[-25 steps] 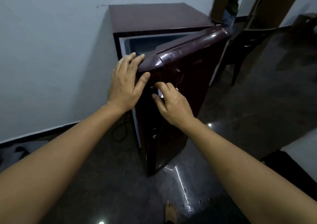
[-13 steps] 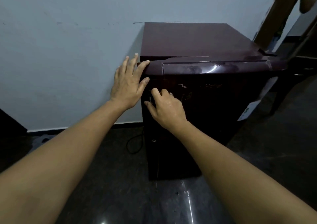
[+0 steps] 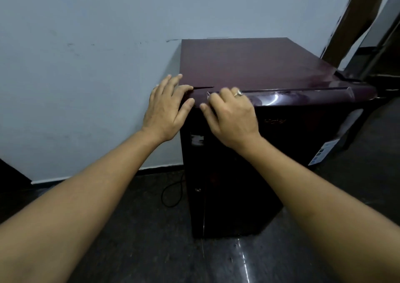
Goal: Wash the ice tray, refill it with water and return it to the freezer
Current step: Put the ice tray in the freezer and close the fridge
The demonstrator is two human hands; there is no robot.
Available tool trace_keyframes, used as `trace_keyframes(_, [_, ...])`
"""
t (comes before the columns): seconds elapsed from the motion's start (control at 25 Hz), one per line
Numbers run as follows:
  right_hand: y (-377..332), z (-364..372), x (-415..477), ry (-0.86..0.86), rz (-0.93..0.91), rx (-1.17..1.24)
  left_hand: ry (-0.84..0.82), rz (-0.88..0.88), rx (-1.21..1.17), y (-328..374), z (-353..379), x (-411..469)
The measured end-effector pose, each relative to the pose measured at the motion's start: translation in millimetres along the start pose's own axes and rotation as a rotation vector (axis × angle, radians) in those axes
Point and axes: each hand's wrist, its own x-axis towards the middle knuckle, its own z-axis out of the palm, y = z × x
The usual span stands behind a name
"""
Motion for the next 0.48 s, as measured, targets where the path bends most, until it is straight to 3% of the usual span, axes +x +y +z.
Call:
trace_keyframes(0.04, [5.8, -0.3, 13.9, -0.022, 0.046, -0.046, -0.018, -0.009, 0.008, 4.6, -2.3, 11.6])
trace_keyframes(0.2, [21.6, 10.6, 52.5, -0.382, 0.164, -0.042, -0.12, -0.058, 0.08, 17.3, 3.2, 45.4])
trace_keyframes(0.48, [21.8, 24.5, 52.5, -0.219, 0.225, -0.026, 0.108, -0.015, 0.092, 13.4, 17.0, 49.5])
